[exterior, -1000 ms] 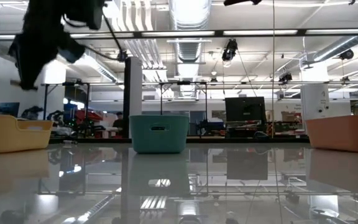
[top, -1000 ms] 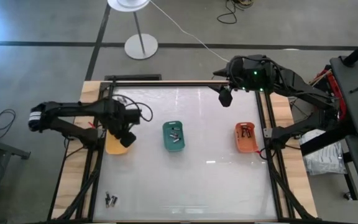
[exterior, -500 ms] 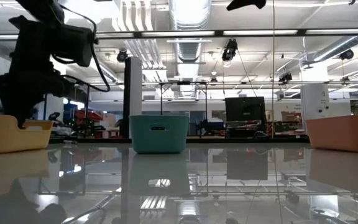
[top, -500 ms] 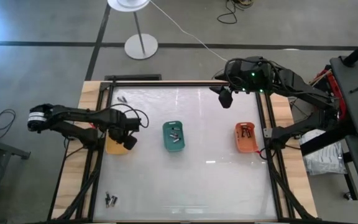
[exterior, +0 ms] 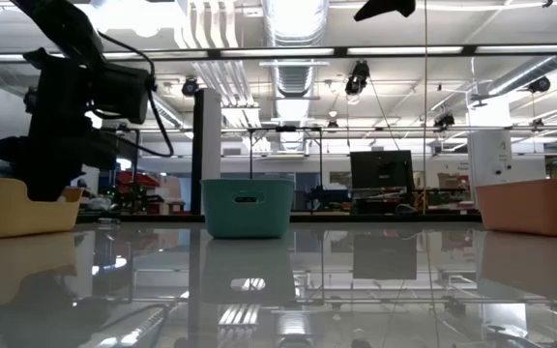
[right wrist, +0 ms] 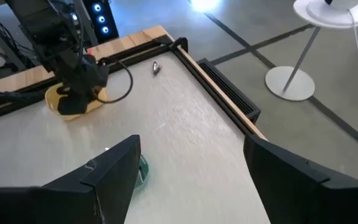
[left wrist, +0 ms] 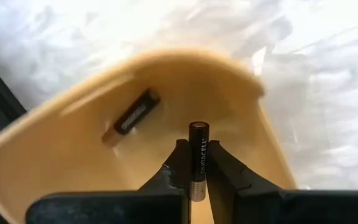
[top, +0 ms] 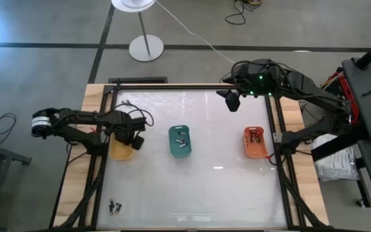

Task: Sort batteries
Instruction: Put the black battery into the yellow bin

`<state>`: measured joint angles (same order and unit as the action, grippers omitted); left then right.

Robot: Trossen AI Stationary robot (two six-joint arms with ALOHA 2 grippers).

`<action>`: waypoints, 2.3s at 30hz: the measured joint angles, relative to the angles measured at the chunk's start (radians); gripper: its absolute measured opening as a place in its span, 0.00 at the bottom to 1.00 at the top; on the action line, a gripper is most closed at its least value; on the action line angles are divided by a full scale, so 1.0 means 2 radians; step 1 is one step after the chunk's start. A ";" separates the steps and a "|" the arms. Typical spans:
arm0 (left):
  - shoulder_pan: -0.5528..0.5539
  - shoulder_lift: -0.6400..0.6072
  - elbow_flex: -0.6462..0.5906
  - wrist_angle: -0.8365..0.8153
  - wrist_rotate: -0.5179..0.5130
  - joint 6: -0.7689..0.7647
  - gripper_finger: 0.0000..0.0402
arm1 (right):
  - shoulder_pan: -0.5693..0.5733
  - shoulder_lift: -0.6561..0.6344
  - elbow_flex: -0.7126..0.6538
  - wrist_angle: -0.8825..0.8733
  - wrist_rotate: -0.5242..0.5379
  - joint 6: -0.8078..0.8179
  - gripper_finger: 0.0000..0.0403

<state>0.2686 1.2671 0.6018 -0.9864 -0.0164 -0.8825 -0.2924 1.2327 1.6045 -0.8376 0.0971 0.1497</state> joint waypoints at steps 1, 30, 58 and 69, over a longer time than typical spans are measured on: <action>0.003 0.000 0.000 0.003 -0.003 0.003 0.02 | 0.000 0.000 0.000 -0.003 0.000 0.001 0.69; 0.037 -0.004 0.084 -0.109 -0.024 0.010 0.35 | 0.000 0.000 0.030 0.007 0.005 -0.011 0.77; 0.306 0.207 0.223 0.115 -0.192 -0.050 0.37 | -0.001 0.000 0.046 -0.025 0.005 -0.055 0.75; 0.371 0.241 0.223 0.112 -0.180 -0.111 0.37 | -0.001 0.000 0.046 -0.037 0.005 -0.062 0.75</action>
<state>1.0097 1.7481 1.0479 -0.7621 -0.3763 -1.1044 -0.2951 1.2327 1.6966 -0.9116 0.1068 0.0255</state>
